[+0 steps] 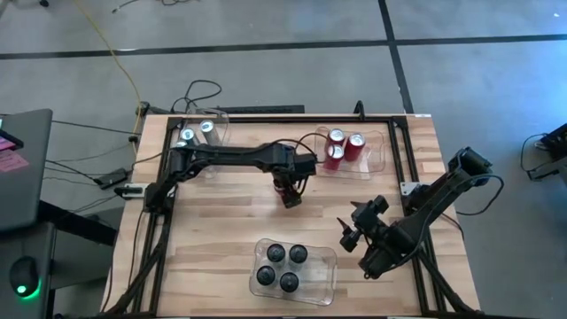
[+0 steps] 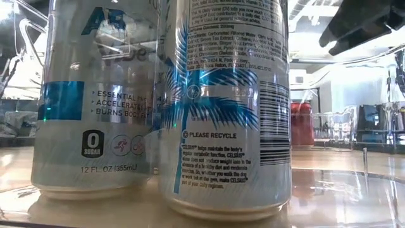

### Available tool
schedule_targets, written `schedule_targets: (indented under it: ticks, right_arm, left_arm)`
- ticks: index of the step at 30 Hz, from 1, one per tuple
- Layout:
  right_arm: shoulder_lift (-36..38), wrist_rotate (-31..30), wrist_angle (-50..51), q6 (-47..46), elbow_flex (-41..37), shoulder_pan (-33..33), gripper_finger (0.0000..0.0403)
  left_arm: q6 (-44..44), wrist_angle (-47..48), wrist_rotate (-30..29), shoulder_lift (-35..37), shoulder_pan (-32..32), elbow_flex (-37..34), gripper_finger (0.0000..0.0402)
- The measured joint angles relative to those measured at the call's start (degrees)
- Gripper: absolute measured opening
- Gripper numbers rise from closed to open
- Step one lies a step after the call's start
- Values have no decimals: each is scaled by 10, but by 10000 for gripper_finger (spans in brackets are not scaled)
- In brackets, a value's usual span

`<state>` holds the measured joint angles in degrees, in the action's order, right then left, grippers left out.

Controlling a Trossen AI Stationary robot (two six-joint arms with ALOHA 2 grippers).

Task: Sort soda cans
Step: Put the red soda can into the top right transparent bin

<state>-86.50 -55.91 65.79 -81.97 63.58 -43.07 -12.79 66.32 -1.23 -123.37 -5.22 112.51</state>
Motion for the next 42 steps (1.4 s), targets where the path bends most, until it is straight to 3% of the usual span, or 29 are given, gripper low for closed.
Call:
schedule_targets:
  ticks: [25,42]
  right_arm:
    - [0,-39,-49,14,-30,-2,329]
    - [0,-44,-50,105,-30,58,329]
  left_arm:
    - [9,-18,-36,0,14,-10,333]
    - [69,41,-53,1,17,6,389]
